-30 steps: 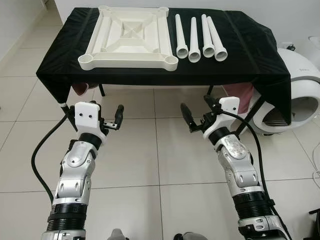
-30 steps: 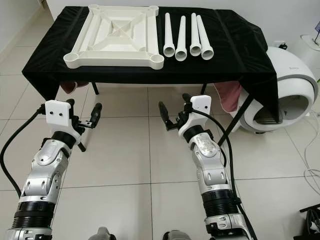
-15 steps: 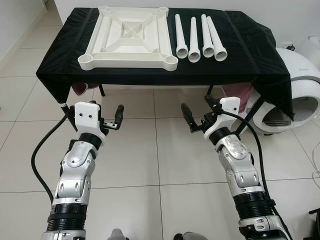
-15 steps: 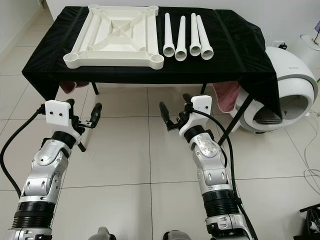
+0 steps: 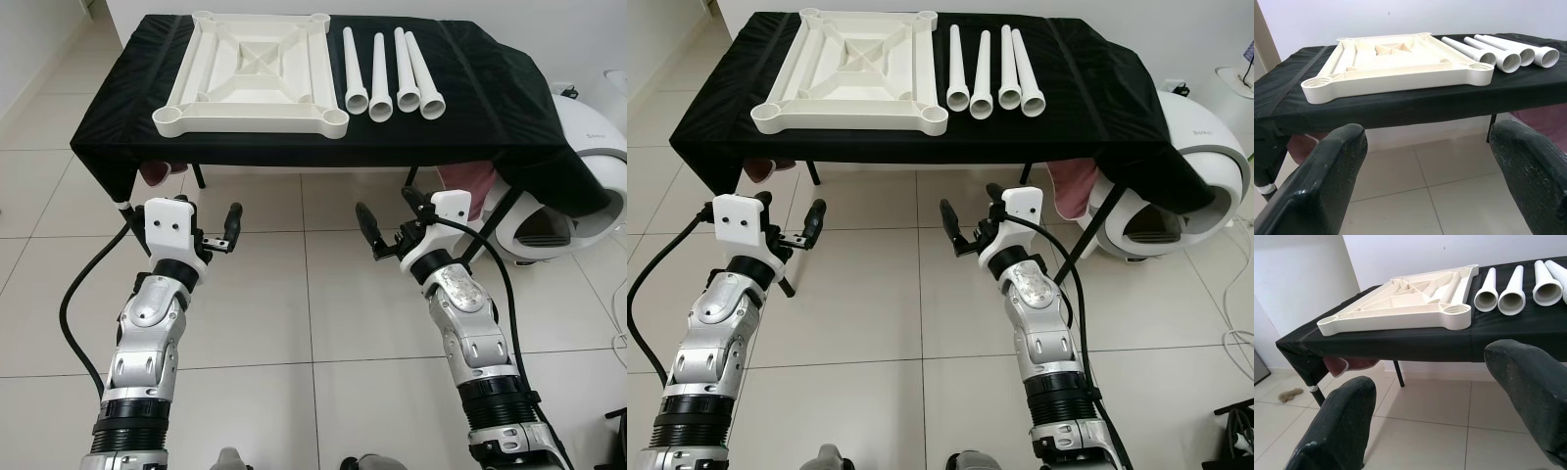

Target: Building children table

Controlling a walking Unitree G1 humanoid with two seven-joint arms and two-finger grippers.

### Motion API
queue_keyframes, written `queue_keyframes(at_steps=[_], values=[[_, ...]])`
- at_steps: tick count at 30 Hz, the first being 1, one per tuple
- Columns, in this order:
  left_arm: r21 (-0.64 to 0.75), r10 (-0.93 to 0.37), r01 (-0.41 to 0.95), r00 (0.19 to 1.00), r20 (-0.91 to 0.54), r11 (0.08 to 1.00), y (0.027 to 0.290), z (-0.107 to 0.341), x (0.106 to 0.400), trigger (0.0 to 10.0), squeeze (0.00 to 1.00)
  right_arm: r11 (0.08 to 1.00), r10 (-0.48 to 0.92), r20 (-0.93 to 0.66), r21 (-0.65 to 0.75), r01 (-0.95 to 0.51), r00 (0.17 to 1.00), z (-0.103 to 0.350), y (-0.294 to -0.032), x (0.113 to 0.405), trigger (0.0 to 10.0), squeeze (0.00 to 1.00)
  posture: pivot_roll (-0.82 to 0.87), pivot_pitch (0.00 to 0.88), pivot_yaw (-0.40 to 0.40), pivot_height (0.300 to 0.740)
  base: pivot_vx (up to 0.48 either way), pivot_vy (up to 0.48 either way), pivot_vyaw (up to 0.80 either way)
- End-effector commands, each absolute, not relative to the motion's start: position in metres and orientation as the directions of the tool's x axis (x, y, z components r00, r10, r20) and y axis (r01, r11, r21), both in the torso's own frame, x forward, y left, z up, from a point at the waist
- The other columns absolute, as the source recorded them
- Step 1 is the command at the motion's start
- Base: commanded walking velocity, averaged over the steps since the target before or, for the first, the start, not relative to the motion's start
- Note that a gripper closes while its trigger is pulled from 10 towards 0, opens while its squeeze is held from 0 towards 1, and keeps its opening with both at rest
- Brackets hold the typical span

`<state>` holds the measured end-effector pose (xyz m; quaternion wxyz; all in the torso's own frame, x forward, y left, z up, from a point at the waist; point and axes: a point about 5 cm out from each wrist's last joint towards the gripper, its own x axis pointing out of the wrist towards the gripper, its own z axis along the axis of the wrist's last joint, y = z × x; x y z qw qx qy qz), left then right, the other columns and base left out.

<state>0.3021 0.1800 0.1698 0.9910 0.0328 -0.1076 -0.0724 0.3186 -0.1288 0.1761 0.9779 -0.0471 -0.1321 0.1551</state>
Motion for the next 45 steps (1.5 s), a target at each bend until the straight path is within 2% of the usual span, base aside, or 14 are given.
queue_keyframes(at_steps=[1,10,45], values=[[0.071,-0.142,0.130,0.969,0.203,0.989,0.1816,0.1682,0.2998,10.0,0.00,0.948,0.314,0.240,-0.133,-0.290,0.918,0.1749,-0.1298,0.3171,10.0,0.00,-0.01,0.097,-0.011,0.740,0.000,0.000,0.00],[0.068,-0.145,0.134,0.968,0.205,0.989,0.1812,0.1690,0.3003,10.0,0.00,0.948,0.314,0.241,-0.134,-0.289,0.918,0.1754,-0.1304,0.3169,10.0,0.00,-0.02,0.097,-0.011,0.740,0.000,0.000,0.00],[0.060,-0.145,0.135,0.966,0.216,0.989,0.1801,0.1693,0.3005,10.0,0.00,0.941,0.334,0.247,-0.144,-0.306,0.910,0.1770,-0.1283,0.3183,10.0,0.00,-0.02,0.076,-0.024,0.740,0.280,0.000,0.00]])
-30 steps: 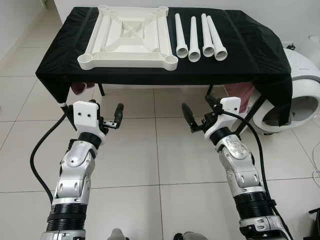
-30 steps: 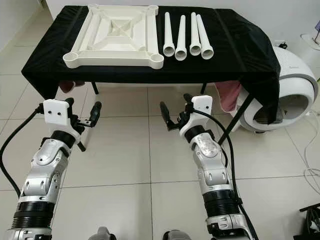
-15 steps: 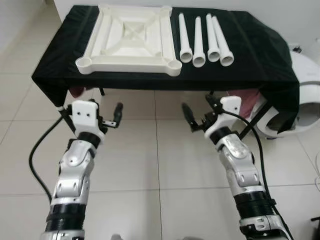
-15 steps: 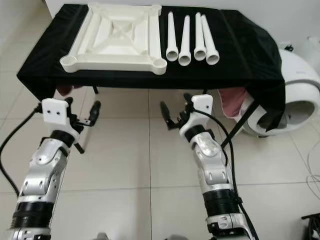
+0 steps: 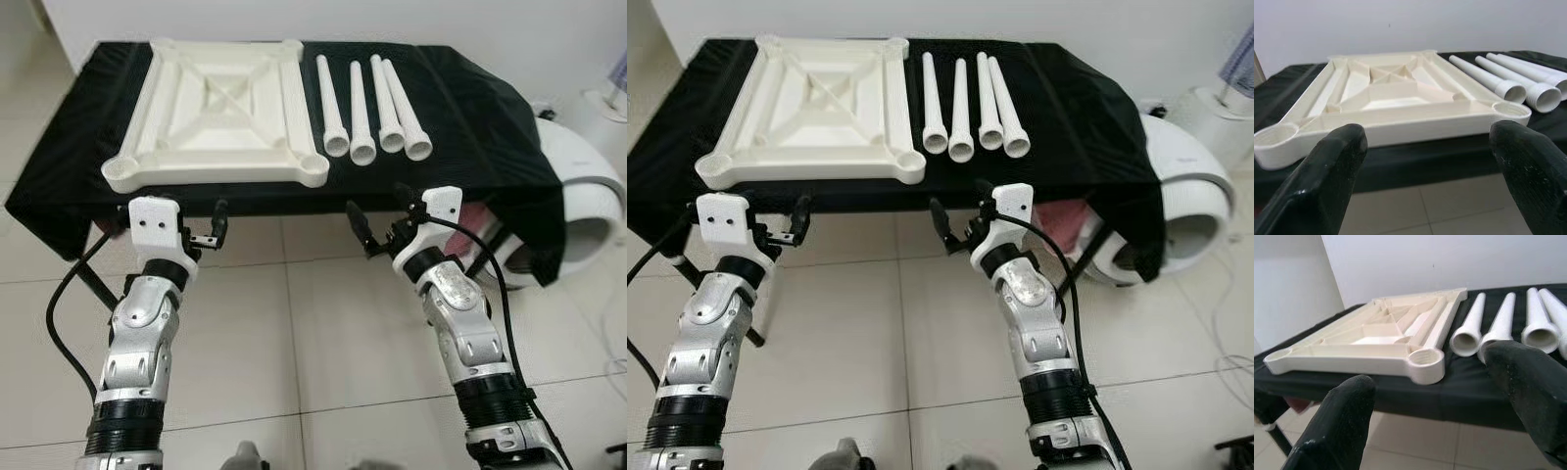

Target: Building children table

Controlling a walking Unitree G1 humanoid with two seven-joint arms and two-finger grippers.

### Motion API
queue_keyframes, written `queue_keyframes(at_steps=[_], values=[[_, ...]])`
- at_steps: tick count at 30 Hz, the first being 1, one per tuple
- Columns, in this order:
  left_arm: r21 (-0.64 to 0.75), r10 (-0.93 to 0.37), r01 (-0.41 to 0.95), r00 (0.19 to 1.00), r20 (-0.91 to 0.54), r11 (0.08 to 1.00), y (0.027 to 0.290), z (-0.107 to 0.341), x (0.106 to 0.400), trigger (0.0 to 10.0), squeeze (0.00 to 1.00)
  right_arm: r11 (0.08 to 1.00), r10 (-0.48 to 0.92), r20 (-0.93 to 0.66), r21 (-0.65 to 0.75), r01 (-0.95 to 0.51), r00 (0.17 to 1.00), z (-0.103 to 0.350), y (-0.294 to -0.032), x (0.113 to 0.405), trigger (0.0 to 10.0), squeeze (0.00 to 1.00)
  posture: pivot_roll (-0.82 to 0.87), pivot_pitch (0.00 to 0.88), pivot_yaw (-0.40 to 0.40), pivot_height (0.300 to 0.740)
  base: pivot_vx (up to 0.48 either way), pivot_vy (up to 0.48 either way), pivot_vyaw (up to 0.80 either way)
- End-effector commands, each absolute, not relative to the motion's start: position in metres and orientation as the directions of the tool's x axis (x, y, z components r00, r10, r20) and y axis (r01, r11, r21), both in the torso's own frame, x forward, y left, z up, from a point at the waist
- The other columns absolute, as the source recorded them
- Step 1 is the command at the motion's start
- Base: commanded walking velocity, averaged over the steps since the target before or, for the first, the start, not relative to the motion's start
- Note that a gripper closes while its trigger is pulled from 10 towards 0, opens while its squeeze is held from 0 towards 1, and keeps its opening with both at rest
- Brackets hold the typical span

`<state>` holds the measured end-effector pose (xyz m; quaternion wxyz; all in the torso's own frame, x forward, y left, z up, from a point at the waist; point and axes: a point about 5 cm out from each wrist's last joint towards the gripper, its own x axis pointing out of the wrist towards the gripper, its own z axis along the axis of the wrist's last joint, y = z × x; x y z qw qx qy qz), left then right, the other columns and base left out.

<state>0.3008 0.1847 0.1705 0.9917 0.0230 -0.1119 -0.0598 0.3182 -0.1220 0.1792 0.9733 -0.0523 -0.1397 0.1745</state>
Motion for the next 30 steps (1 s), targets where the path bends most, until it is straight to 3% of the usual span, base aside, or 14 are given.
queue_keyframes(at_steps=[1,30], values=[[0.060,-0.145,0.135,0.966,0.216,0.989,0.1801,0.1693,0.3005,10.0,0.00,0.941,0.334,0.247,-0.144,-0.306,0.910,0.1770,-0.1283,0.3183,10.0,0.00,-0.02,0.076,-0.024,0.740,0.285,0.000,0.00],[0.053,-0.136,0.127,0.967,0.217,0.990,0.1808,0.1702,0.2994,10.0,0.00,0.938,0.340,0.247,-0.152,-0.310,0.907,0.1773,-0.1291,0.3179,10.0,0.00,-0.01,0.087,-0.025,0.740,0.281,0.000,0.00]])
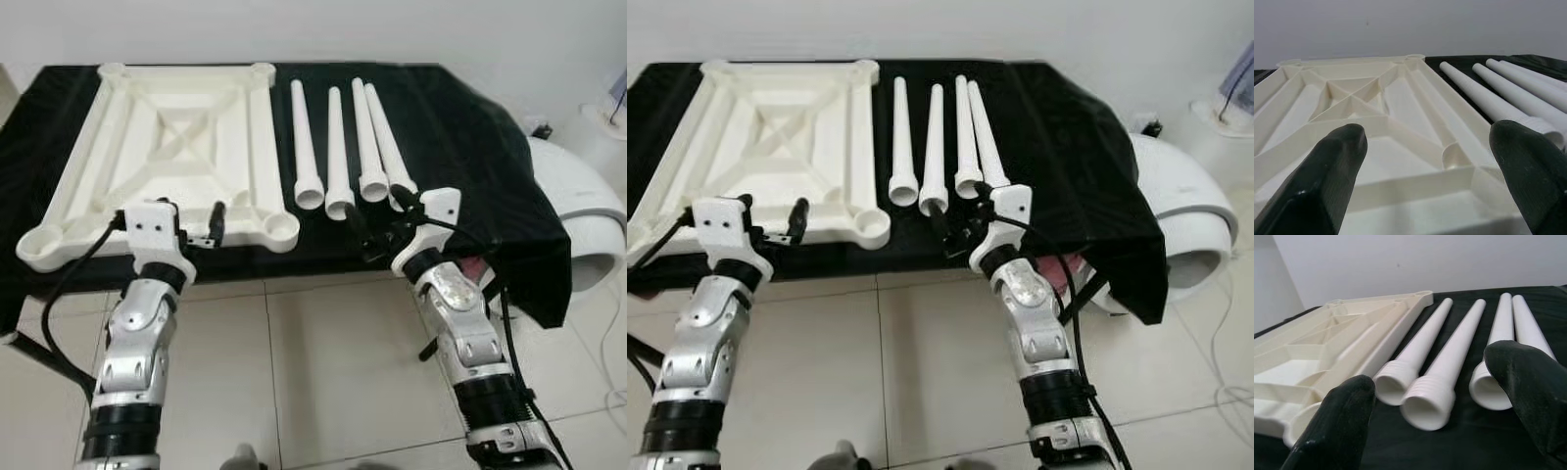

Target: Building children table

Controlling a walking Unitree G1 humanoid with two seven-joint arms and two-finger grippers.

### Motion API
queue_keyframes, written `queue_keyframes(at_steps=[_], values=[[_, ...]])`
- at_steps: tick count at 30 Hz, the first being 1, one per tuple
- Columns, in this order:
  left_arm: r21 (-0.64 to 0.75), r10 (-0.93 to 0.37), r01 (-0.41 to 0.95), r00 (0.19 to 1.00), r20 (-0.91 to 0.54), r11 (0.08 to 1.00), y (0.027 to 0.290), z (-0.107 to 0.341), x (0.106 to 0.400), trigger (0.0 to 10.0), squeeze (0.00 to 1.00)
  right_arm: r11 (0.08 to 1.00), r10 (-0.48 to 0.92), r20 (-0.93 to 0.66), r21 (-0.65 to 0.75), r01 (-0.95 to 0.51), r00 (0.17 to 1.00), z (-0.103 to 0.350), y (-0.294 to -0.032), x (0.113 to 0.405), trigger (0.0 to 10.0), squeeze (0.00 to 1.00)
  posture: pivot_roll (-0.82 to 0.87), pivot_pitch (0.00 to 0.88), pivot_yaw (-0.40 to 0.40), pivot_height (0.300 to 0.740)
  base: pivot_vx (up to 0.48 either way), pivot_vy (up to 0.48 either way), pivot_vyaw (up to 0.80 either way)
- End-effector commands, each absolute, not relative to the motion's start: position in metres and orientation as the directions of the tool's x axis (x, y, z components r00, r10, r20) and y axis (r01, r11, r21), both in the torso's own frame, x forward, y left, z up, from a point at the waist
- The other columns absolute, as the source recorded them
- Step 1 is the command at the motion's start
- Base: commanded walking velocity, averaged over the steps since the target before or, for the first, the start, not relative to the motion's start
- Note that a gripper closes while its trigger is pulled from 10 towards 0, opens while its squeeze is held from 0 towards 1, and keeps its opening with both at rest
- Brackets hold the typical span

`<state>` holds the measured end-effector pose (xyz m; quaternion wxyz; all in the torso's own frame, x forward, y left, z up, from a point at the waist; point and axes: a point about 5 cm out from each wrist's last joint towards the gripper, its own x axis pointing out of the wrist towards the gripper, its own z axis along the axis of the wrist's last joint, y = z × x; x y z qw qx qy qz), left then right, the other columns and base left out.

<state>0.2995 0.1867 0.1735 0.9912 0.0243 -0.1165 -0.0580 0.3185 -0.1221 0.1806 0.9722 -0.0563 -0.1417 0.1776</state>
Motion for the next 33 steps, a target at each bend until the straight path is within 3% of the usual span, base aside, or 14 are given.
queue_keyframes(at_steps=[1,11,22,33], values=[[0.053,-0.136,0.127,0.967,0.217,0.990,0.1808,0.1702,0.2994,10.0,0.00,0.938,0.340,0.247,-0.152,-0.310,0.907,0.1773,-0.1291,0.3179,10.0,0.00,-0.01,0.087,-0.025,0.740,0.285,0.000,0.00],[0.053,-0.134,0.125,0.967,0.218,0.991,0.1815,0.1710,0.2991,10.0,0.00,0.937,0.343,0.246,-0.153,-0.313,0.907,0.1772,-0.1288,0.3176,10.0,0.00,-0.02,0.091,-0.024,0.740,0.283,0.000,0.00],[0.030,-0.130,0.126,0.970,0.204,0.992,0.1822,0.1693,0.2987,10.0,0.00,0.936,0.345,0.247,-0.155,-0.315,0.905,0.1771,-0.1277,0.3167,10.0,0.00,-0.02,0.096,-0.020,0.740,0.000,0.000,0.00],[0.023,-0.139,0.137,0.970,0.199,0.990,0.1822,0.1696,0.2994,10.0,0.00,0.937,0.343,0.249,-0.153,-0.313,0.906,0.1764,-0.1268,0.3152,10.0,0.00,-0.02,0.093,-0.013,0.740,0.000,0.466,0.00]])
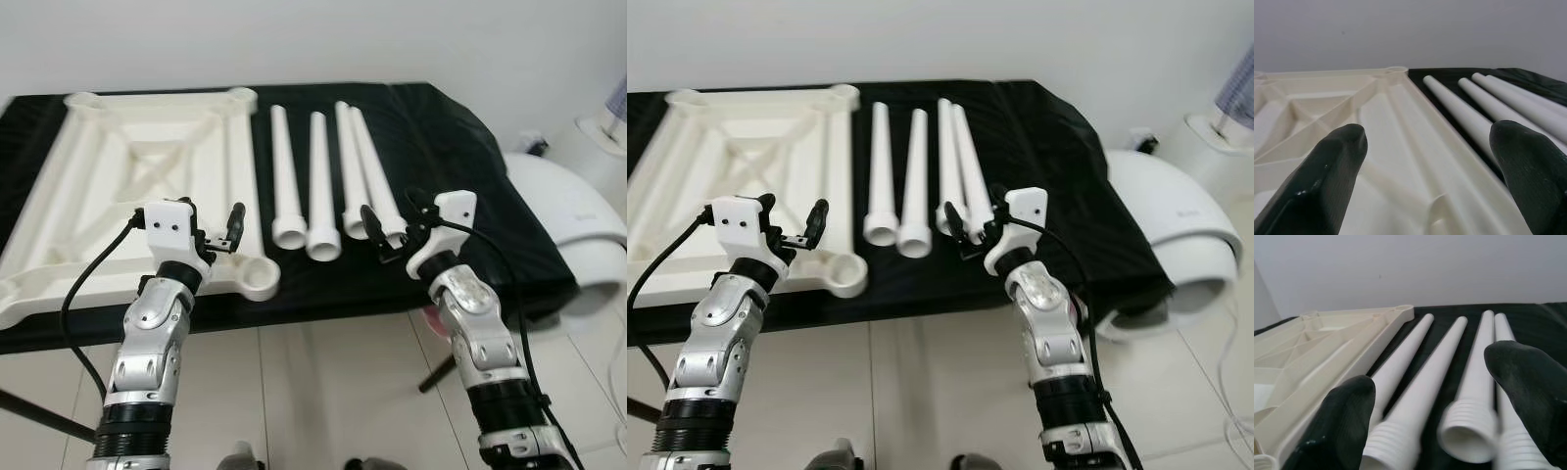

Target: Building children table

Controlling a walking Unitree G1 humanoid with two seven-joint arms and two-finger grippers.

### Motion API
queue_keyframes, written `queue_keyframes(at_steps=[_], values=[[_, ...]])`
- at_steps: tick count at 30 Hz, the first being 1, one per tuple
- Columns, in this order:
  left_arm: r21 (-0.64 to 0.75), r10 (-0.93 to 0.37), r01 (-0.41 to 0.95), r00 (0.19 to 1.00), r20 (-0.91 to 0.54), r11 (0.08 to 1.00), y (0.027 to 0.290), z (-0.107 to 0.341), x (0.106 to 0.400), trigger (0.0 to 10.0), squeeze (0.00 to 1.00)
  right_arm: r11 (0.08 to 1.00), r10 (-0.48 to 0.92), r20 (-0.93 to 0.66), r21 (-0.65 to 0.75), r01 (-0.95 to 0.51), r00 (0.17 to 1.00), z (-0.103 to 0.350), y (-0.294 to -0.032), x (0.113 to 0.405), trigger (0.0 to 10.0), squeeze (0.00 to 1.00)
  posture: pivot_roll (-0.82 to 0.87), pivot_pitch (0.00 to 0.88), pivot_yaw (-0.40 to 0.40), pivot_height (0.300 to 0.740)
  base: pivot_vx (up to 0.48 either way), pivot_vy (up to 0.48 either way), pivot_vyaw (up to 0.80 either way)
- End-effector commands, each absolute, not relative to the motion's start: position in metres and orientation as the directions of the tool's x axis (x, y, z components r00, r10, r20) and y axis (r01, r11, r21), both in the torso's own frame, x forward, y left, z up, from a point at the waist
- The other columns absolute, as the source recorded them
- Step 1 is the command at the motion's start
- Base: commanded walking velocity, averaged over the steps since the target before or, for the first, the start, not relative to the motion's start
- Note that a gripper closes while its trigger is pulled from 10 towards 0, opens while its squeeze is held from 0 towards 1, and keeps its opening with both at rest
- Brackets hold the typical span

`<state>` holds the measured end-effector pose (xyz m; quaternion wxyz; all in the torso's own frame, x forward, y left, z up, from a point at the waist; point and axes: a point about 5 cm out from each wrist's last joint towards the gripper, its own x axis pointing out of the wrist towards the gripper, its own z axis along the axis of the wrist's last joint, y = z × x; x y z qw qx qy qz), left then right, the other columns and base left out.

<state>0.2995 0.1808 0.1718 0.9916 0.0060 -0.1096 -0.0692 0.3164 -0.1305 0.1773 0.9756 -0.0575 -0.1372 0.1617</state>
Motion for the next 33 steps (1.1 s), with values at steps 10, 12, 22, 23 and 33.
queue_keyframes(at_steps=[10,12,22,23,33], values=[[0.046,-0.156,0.150,0.968,0.194,0.988,0.178,0.171,0.300,10.0,0.00,0.946,0.314,0.238,-0.156,-0.283,0.919,0.175,-0.128,0.316,10.0,0.00,-0.02,0.087,-0.012,0.740,0.000,0.033,0.00],[0.044,-0.178,0.173,0.968,0.177,0.984,0.176,0.171,0.300,10.0,0.00,0.949,0.304,0.228,-0.162,-0.272,0.925,0.175,-0.127,0.318,10.0,0.00,-0.02,0.087,-0.012,0.740,0.000,0.000,0.00],[0.163,-0.339,0.318,0.932,0.129,0.934,0.156,0.188,0.300,10.0,0.00,0.967,0.243,0.240,-0.136,-0.216,0.940,0.197,-0.131,0.335,10.0,0.00,-0.03,0.096,-0.011,0.740,0.000,0.000,0.00],[0.172,-0.372,0.350,0.919,0.126,0.921,0.151,0.191,0.299,10.0,0.00,0.968,0.239,0.225,-0.133,-0.213,0.945,0.202,-0.132,0.342,10.0,0.00,-0.02,0.101,-0.012,0.740,0.000,0.000,0.00],[0.141,-0.456,0.441,0.883,0.110,0.887,0.144,0.202,0.290,10.0,0.00,0.994,0.110,0.121,-0.010,-0.109,0.987,0.224,-0.147,0.378,10.0,0.00,-0.02,0.158,-0.020,0.740,0.000,0.000,0.00]])
